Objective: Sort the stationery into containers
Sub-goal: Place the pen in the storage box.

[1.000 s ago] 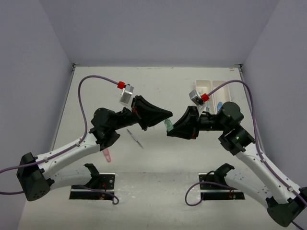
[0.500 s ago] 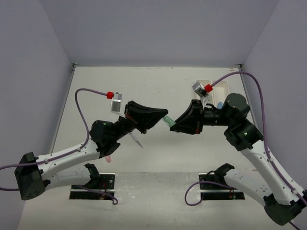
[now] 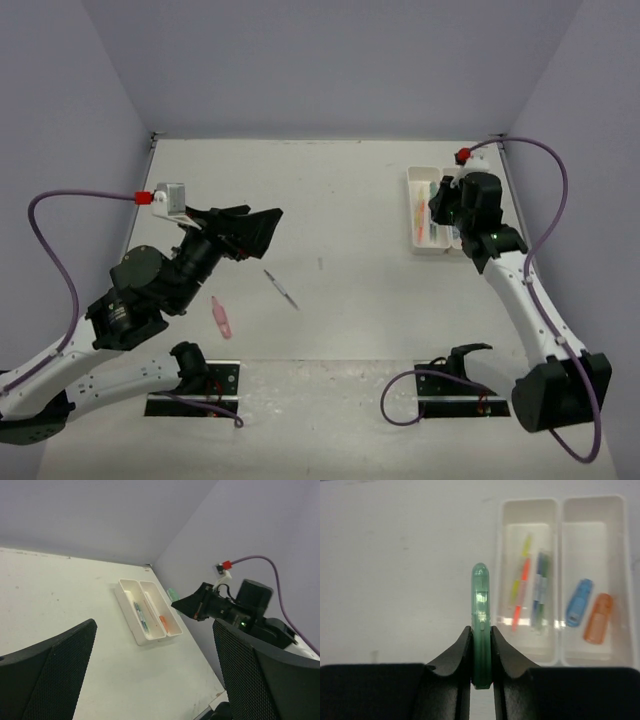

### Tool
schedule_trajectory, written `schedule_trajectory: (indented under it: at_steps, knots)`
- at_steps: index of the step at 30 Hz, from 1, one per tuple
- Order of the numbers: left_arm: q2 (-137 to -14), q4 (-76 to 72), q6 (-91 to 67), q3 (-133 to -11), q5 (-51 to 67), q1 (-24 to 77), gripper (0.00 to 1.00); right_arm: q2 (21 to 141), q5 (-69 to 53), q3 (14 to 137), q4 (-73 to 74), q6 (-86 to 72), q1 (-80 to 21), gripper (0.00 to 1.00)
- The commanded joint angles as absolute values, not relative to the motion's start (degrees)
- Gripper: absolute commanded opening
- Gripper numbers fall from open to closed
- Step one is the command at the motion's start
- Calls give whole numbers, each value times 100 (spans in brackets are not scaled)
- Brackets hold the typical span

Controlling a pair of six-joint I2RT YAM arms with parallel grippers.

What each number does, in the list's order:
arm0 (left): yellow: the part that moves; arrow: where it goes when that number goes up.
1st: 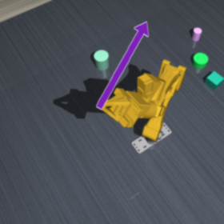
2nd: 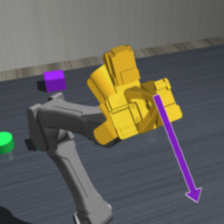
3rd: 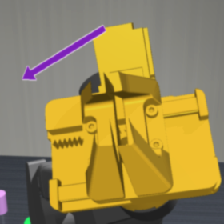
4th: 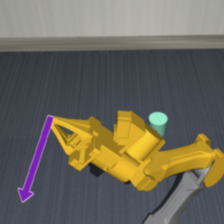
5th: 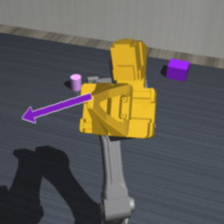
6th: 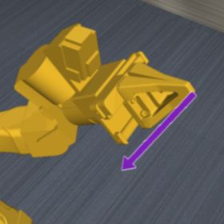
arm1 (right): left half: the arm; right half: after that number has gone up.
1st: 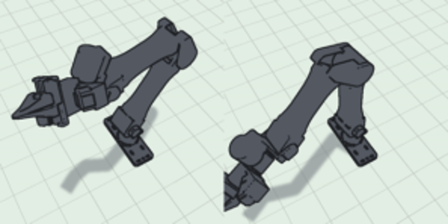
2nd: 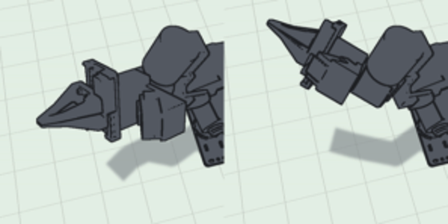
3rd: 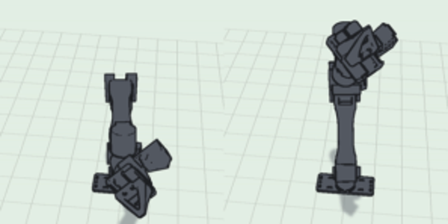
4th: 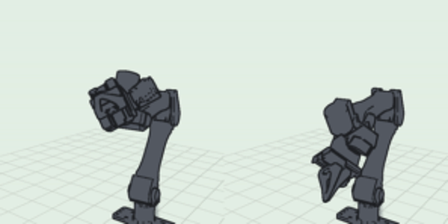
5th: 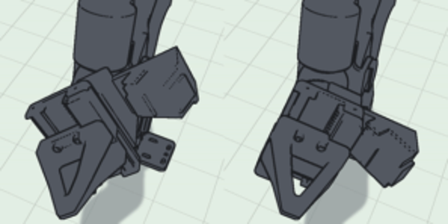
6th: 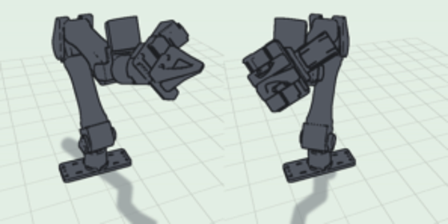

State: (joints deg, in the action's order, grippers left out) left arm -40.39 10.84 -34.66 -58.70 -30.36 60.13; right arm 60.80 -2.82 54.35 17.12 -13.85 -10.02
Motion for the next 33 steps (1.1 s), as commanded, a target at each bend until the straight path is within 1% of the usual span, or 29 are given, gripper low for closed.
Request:
schedule_trajectory:
  at_steps: [1, 4, 5, 7, 10, 11, 16, 18, 19, 21, 23, 26, 28, 29, 30, 33]
  knots:
    - [-4031, 1987, -3331, -5559, -2943, 6021, 100, 7199, 1866, 6068, 1789, -582, -506, 0]
    - [-4067, 2210, -3305, -5350, -2551, 6017, 100, 8215, 1744, 6612, 1782, -638, -65, 0]
    - [-4062, 2278, -3305, -5300, -2525, 6014, 100, 8360, 1775, 6718, 1793, -623, -34, 0]
    - [-3974, 2417, -3305, -5156, -2410, 6020, 100, 9030, 1941, 6853, 1787, -572, 35, 0]
    - [-3807, 2609, -3296, -5042, -2393, 6021, 100, 9540, 1901, 6942, 1736, -664, 364, 2]
    - [-3766, 2670, -3296, -5011, -2402, 6021, 100, 9588, 1864, 6974, 1732, -682, 429, 5]
    - [-3542, 2788, -3296, -4753, -2512, 6019, 100, 10012, 1627, 7244, 1957, -770, 492, 28]
    - [-3558, 2865, -3333, -4690, -2657, 6012, 100, 9955, 1683, 7249, 2027, -850, 481, 41]
    - [-3596, 2914, -3393, -4674, -2766, 6012, 100, 9847, 1662, 7238, 2054, -882, 471, 45]
    - [-3756, 3094, -3654, -4659, -3156, 6012, 100, 9511, 1583, 7189, 2094, -926, 392, 48]
    - [-4004, 3286, -3927, -4667, -3555, 6012, 100, 9136, 1514, 7194, 2135, -962, 254, 54]
    - [-4523, 3704, -4556, -4837, -4274, 5918, 100, 8531, 1608, 7122, 2245, -1032, -392, 55]
    - [-4719, 3937, -4842, -4948, -4534, 5749, 100, 8105, 1941, 6962, 2241, -1046, -1139, 56]
    - [-4884, 3966, -4914, -4991, -4514, 5483, 100, 7868, 2092, 6804, 2141, -1182, -1643, 60]
    - [-5055, 3932, -4897, -5014, -4402, 5263, 100, 7707, 2106, 6681, 2038, -1326, -1943, 61]
    - [-5304, 3717, -4766, -5004, -3895, 4280, 100, 7296, 1893, 6322, 1839, -2060, -2632, 63]
